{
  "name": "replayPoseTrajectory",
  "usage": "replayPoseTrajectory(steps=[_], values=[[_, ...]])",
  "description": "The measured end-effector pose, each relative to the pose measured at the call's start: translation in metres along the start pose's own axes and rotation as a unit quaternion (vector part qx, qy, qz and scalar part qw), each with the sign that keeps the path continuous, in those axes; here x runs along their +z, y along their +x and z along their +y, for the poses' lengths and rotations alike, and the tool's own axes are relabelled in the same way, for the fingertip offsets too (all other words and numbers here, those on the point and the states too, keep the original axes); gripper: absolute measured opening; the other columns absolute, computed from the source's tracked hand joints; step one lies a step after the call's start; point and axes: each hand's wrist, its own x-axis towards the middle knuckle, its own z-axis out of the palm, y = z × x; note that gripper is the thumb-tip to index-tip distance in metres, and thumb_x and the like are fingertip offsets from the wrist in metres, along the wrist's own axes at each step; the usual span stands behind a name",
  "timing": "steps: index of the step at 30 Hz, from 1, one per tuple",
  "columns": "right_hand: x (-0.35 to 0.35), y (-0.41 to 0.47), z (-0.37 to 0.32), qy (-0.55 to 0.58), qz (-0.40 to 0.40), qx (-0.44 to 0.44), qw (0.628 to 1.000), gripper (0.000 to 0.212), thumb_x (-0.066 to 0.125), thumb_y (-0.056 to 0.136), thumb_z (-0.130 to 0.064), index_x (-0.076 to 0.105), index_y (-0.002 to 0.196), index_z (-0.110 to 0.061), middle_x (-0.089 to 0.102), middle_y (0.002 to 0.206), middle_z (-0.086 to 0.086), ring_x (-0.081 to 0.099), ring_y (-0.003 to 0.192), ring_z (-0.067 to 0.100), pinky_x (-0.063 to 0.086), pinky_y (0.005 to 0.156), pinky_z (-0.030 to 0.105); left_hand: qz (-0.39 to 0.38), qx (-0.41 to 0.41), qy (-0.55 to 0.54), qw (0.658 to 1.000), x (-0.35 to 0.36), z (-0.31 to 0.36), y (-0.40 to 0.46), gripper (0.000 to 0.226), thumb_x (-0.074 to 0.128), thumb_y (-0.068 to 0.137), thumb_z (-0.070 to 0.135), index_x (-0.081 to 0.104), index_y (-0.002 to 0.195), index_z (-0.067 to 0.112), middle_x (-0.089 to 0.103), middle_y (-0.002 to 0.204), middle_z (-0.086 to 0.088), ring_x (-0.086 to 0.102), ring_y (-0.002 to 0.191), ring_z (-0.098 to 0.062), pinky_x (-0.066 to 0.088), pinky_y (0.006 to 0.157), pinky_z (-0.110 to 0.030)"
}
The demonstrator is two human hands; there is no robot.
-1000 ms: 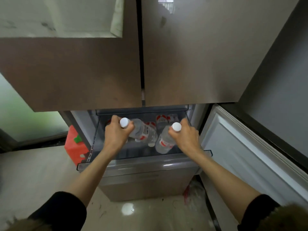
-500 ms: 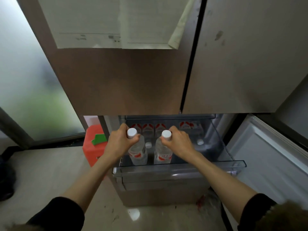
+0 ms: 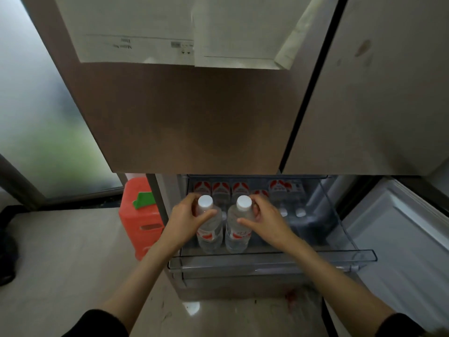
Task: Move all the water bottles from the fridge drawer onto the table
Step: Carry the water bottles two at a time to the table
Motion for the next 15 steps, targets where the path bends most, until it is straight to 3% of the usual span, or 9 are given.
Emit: replayPoseTrajectory(steps=[3, 5, 8, 11, 15], values=[[0.0, -0.001, 0.012, 0.022, -0.048, 0.013, 0.999, 0.066, 0.076, 0.076, -0.022, 0.041, 0.132, -0.022, 0.04, 0.116, -0.007, 0.046, 0.101, 0.006, 0.038, 0.087, 0.018, -0.047, 0.003, 0.021, 0.999, -0.002, -0.014, -0.003, 0.054, 0.075, 0.074, 0.024, 0.051, 0.121, 0.012, 0.043, 0.095, 0.004, 0.044, 0.078, -0.005, 0.036, 0.071, -0.01], [0.0, 0.0, 0.017, 0.056, -0.101, 0.017, 0.993, 0.077, 0.078, 0.074, -0.02, 0.034, 0.136, -0.026, 0.044, 0.123, -0.009, 0.047, 0.114, 0.009, 0.039, 0.093, 0.021, -0.105, 0.0, 0.039, 0.994, -0.004, -0.022, -0.004, 0.066, 0.076, 0.074, 0.022, 0.044, 0.13, 0.011, 0.037, 0.107, 0.0, 0.041, 0.093, -0.009, 0.034, 0.087, -0.014], [0.001, 0.005, 0.022, 0.012, -0.16, 0.016, 0.987, 0.086, 0.078, 0.073, -0.022, 0.025, 0.141, -0.029, 0.046, 0.135, -0.007, 0.045, 0.123, 0.012, 0.039, 0.102, 0.028, -0.167, 0.026, 0.042, 0.985, -0.005, -0.031, -0.002, 0.077, 0.077, 0.073, 0.023, 0.035, 0.137, 0.014, 0.038, 0.125, -0.001, 0.04, 0.115, -0.012, 0.031, 0.104, -0.021], [0.003, 0.014, 0.021, 0.013, -0.137, 0.033, 0.99, 0.086, 0.079, 0.072, -0.025, 0.027, 0.14, -0.024, 0.047, 0.137, -0.002, 0.046, 0.122, 0.015, 0.039, 0.102, 0.029, -0.186, 0.002, 0.004, 0.983, -0.006, -0.033, 0.003, 0.072, 0.078, 0.071, 0.022, 0.035, 0.128, 0.024, 0.051, 0.123, 0.005, 0.051, 0.115, -0.012, 0.041, 0.103, -0.03], [0.009, 0.021, 0.019, 0.03, -0.134, 0.049, 0.989, 0.086, 0.082, 0.066, -0.033, 0.031, 0.136, -0.024, 0.05, 0.132, -0.004, 0.048, 0.118, 0.013, 0.041, 0.098, 0.029, -0.194, -0.018, -0.023, 0.98, -0.003, -0.028, 0.007, 0.072, 0.079, 0.07, 0.023, 0.032, 0.124, 0.027, 0.049, 0.118, 0.013, 0.05, 0.113, -0.008, 0.04, 0.098, -0.023]])
